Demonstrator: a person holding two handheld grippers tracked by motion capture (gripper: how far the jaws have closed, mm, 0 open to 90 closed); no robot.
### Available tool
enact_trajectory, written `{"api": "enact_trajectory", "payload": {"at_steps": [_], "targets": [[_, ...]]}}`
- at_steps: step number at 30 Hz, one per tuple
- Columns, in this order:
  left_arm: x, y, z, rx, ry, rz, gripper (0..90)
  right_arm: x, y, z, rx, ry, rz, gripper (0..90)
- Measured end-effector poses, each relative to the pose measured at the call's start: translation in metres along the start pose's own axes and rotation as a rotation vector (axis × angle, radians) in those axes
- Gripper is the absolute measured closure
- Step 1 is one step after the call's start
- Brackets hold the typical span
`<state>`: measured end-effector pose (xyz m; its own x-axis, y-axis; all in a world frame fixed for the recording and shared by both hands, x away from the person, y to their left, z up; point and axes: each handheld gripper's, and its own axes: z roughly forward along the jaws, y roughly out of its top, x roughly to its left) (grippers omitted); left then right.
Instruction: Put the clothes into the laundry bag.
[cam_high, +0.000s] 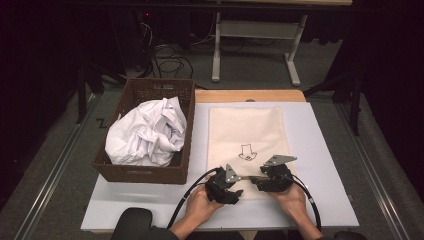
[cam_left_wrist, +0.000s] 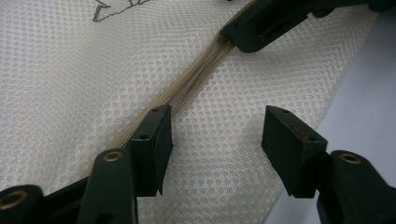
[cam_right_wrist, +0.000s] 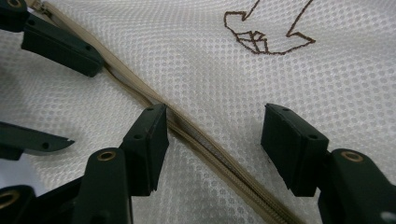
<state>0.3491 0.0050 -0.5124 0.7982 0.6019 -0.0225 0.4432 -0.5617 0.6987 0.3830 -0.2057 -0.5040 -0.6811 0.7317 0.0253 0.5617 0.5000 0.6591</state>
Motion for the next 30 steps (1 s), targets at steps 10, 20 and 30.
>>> {"api": "enact_trajectory", "payload": {"at_steps": [10, 20, 30], "targets": [[0.0, 0.0, 0.0, -0.002, 0.003, 0.0, 42.9, 0.0, 0.005, 0.005, -0.008, -0.034, -0.007, 49.6], [-0.001, -0.001, 0.0, -0.007, 0.004, 0.001, 43.2, -0.003, 0.011, 0.01, -0.007, -0.095, -0.038, 58.9], [0.0, -0.002, 0.001, -0.016, 0.002, 0.001, 43.3, -0.004, 0.013, 0.013, -0.003, -0.094, -0.045, 65.3]]}}
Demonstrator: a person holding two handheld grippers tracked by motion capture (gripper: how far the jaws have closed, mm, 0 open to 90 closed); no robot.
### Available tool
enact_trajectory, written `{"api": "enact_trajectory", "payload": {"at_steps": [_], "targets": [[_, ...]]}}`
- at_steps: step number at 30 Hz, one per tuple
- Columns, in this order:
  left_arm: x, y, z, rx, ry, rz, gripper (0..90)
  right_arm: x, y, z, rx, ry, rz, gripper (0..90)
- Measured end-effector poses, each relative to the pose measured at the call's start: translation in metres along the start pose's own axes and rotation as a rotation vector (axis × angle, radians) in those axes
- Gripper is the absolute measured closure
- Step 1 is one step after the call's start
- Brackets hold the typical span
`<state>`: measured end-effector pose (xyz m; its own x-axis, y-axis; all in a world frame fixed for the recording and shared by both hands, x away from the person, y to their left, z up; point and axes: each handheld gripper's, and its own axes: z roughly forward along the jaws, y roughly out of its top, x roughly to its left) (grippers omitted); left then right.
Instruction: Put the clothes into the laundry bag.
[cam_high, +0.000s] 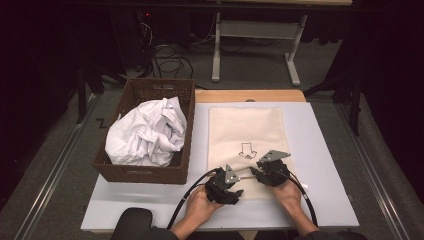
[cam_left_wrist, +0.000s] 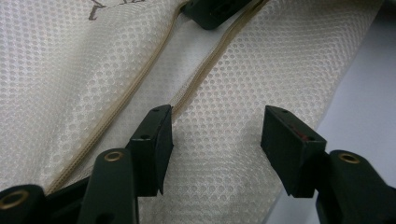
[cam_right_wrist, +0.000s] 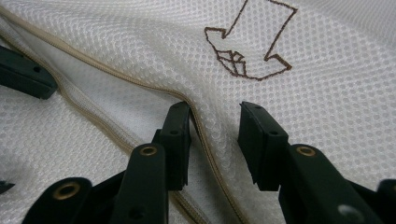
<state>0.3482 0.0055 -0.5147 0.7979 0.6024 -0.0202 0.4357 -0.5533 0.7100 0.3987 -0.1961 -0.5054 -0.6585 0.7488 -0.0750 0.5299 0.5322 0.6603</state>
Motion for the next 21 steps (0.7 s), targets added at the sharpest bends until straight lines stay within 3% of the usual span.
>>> {"api": "enact_trajectory", "payload": {"at_steps": [4, 8, 14, 21], "targets": [[0.0001, -0.0006, 0.0004, -0.006, -0.003, 0.001, 43.3, -0.0039, 0.0056, 0.0008, 0.038, 0.0, 0.009, 73.5], [0.0003, -0.0008, 0.0004, -0.007, -0.004, 0.003, 43.4, -0.008, 0.0066, 0.0015, 0.041, 0.002, 0.025, 78.3], [0.0001, -0.0009, 0.0003, -0.009, -0.003, 0.002, 43.3, -0.0068, 0.0067, 0.0009, 0.038, -0.022, -0.008, 86.8], [0.0007, -0.001, 0.0011, -0.02, -0.004, 0.011, 43.3, -0.0057, 0.0083, -0.0016, 0.044, -0.032, -0.049, 88.0]]}}
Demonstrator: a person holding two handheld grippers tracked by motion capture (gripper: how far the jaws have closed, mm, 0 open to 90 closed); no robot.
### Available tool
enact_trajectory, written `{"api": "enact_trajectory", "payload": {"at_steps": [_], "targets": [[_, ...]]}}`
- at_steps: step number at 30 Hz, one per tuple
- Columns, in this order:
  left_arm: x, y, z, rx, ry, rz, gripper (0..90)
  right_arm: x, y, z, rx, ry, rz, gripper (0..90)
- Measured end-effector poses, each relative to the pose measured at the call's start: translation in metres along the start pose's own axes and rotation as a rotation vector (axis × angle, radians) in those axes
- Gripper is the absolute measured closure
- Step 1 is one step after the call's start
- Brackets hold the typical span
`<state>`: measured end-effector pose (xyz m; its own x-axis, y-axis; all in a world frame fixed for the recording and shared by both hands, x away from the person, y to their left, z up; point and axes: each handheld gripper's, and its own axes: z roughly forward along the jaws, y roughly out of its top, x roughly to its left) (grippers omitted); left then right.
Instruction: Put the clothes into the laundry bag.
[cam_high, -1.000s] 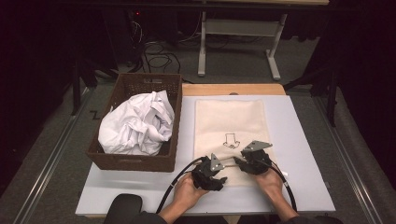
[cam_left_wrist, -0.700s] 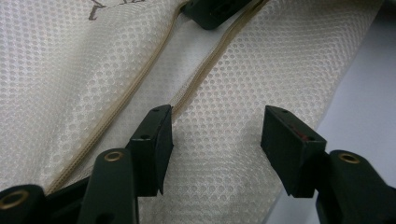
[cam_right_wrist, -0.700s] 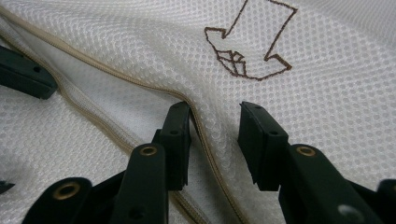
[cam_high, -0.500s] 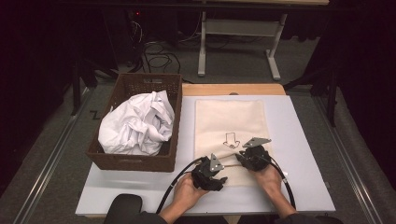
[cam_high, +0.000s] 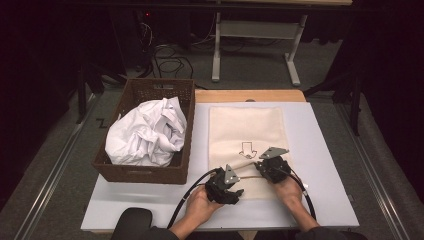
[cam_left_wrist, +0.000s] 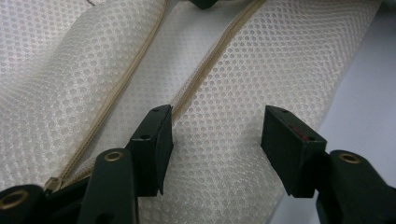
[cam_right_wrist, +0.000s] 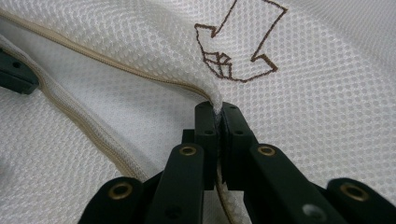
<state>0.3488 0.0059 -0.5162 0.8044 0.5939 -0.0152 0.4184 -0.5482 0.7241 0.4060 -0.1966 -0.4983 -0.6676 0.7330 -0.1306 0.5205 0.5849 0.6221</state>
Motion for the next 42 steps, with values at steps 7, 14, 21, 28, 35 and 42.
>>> {"api": "enact_trajectory", "payload": {"at_steps": [7, 14, 21, 28, 35, 42], "targets": [[-0.001, -0.001, 0.0, -0.006, 0.005, -0.003, 43.3, -0.006, 0.007, -0.009, -0.033, 0.027, 0.018, 88.0], [-0.001, -0.002, 0.0, -0.013, 0.007, -0.006, 43.2, -0.011, 0.015, -0.022, -0.068, 0.051, 0.028, 88.2], [-0.001, -0.002, 0.0, -0.019, 0.008, -0.007, 43.2, -0.013, 0.023, -0.031, -0.084, 0.064, 0.031, 88.3], [0.001, 0.008, -0.003, 0.05, 0.024, -0.026, 49.3, -0.015, 0.035, -0.04, -0.102, 0.064, 0.021, 88.2], [0.001, 0.026, -0.006, -0.016, 0.037, -0.014, 51.9, -0.014, 0.045, -0.044, -0.113, 0.06, 0.02, 88.3], [0.006, 0.031, 0.008, 0.004, 0.004, -0.046, 59.6, -0.016, 0.053, -0.044, -0.131, 0.068, 0.035, 88.1]]}}
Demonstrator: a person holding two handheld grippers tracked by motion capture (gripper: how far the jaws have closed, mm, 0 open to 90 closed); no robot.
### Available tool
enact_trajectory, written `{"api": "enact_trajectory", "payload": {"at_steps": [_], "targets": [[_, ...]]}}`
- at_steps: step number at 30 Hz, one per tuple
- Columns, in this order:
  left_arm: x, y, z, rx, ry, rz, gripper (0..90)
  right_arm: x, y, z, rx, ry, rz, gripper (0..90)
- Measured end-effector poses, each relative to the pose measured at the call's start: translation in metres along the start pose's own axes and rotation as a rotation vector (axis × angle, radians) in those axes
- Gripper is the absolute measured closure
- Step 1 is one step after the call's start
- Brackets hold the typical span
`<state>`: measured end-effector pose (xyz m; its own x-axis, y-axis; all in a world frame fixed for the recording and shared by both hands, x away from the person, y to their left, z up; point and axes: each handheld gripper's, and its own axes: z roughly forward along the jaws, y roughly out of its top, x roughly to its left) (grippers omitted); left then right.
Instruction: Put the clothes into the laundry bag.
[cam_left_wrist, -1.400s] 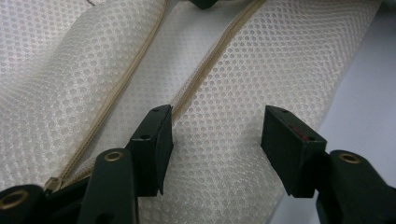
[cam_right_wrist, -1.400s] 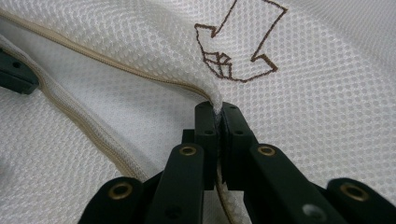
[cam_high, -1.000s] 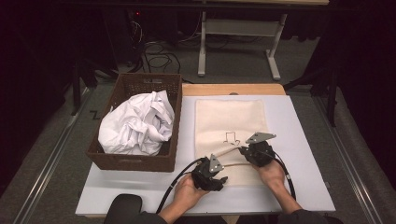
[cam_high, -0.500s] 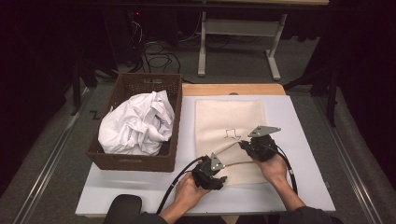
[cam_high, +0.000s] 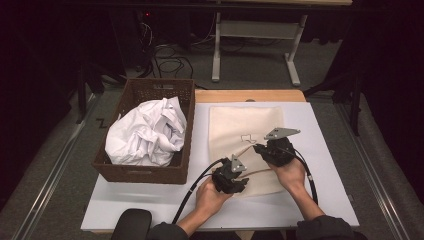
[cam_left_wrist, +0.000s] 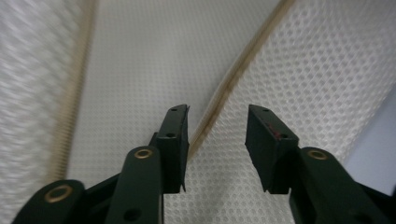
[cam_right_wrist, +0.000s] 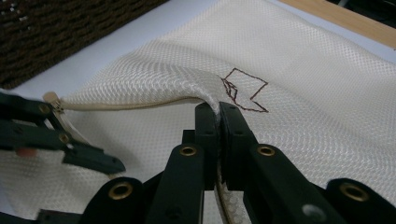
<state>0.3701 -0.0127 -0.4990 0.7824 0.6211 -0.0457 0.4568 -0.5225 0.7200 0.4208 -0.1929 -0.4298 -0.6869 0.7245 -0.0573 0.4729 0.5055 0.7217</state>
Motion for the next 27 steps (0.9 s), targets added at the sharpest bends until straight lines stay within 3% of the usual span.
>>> {"api": "enact_trajectory", "payload": {"at_steps": [2, 6, 10, 13, 18, 22, 27], "targets": [[0.0, -0.002, 0.005, 0.037, 0.001, 0.013, 62.2, -0.001, 0.003, -0.002, -0.015, 0.007, 0.012, 88.1], [0.0, -0.001, 0.007, 0.042, 0.016, 0.014, 63.4, 0.0, 0.007, -0.007, -0.039, 0.015, 0.018, 88.2], [0.001, -0.002, 0.007, 0.046, 0.081, 0.036, 59.9, -0.002, 0.015, -0.017, -0.069, 0.008, 0.014, 88.2], [0.007, -0.002, 0.006, 0.052, 0.1, 0.012, 55.0, -0.004, 0.02, -0.025, -0.083, -0.004, 0.016, 88.2], [0.008, -0.001, 0.001, 0.066, 0.094, -0.003, 49.4, -0.002, 0.019, -0.022, -0.059, -0.01, 0.004, 88.1], [0.006, -0.001, -0.003, 0.073, 0.099, 0.006, 46.8, -0.006, 0.016, -0.017, -0.051, -0.004, 0.03, 88.1], [0.009, 0.002, -0.008, 0.075, 0.029, -0.047, 43.8, -0.008, 0.014, -0.018, -0.033, -0.007, 0.023, 88.1]]}}
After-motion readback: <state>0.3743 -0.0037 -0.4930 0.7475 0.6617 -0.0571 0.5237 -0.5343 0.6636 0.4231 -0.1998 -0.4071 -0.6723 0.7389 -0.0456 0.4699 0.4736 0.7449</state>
